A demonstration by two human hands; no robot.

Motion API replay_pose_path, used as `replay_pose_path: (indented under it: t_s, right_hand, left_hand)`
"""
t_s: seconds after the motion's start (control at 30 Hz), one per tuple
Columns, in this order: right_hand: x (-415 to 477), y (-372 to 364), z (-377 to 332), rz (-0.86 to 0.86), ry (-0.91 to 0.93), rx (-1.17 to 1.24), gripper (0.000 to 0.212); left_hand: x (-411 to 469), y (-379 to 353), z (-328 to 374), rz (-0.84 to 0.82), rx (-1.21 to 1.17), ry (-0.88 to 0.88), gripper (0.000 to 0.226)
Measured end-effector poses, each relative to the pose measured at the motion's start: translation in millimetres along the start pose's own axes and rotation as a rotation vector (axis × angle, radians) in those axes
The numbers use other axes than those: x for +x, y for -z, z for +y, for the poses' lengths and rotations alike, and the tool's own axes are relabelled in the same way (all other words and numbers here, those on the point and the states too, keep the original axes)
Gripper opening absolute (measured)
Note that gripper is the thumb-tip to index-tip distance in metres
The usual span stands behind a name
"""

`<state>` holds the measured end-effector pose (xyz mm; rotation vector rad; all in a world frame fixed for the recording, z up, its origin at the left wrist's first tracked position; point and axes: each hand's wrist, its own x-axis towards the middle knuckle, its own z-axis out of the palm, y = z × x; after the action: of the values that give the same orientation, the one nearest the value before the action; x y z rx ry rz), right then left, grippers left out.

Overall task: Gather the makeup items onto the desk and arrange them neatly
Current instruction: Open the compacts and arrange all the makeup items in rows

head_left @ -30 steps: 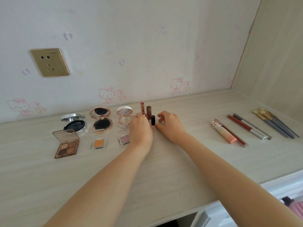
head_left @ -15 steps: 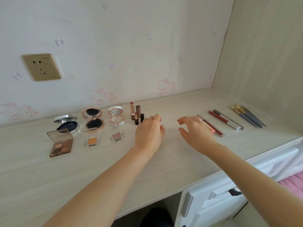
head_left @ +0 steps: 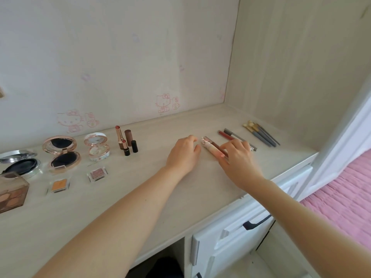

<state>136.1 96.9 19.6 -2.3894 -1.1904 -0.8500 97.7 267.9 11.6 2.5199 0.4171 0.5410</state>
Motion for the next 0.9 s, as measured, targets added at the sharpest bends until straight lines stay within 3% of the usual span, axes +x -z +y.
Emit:
replay_pose_path:
  t_s: [0.1,0.27,0.37,0.4,0.47,0.53,0.67,0.9]
  right_hand:
    - [4.4,-3.7,-0.6,-0.156,0.006,-0.041,0.045]
    - [6.0,-4.0,-3.2,-0.131,-0.121,0.047,0.029]
    - [6.6,-9.7,2.1,-0.068,-0.048,0.023,0.033]
    - [6.9,-11.9,2.4,-0.122,-0.032,-0.027,0.03]
    - [5.3,-18.0,6.0,-0.21,-0.104,-0.037,0.029]
    - [1.1,-22.1,7.8,-0.178,-0.173,0.04,0.025]
    - [-2.3,-21.4,2.6,-0.197,-0.165,-0.009,0.024]
    - [-4.7,-17.7,-5.9,-0.239,-0.188,0.023,0.039]
  left_hand:
    - [12.5,-6.2,-0.7,-0.039,-0.027,0.013,0.04]
    - [28.3,-11.2,-0.2,-0.133,0.01,-0.015,0.043]
    - [33.8,-9.1,1.3,-0.179,0.032,-0.053,0.043]
    - [33.9,-8.2,2.0,-0.183,0.02,-0.068,0.041]
    - [31.7,-7.1,2.5,-0.174,0.008,-0.09,0.038]
    - [28.6,-7.4,1.1,-0.154,0.028,-0.113,0.037]
    - [25.7,-6.5,-4.6,-0.108,0.055,-0.103,0.038]
    - [13.5,11.6,-13.1,-0.064,0.079,-0.124,0.014]
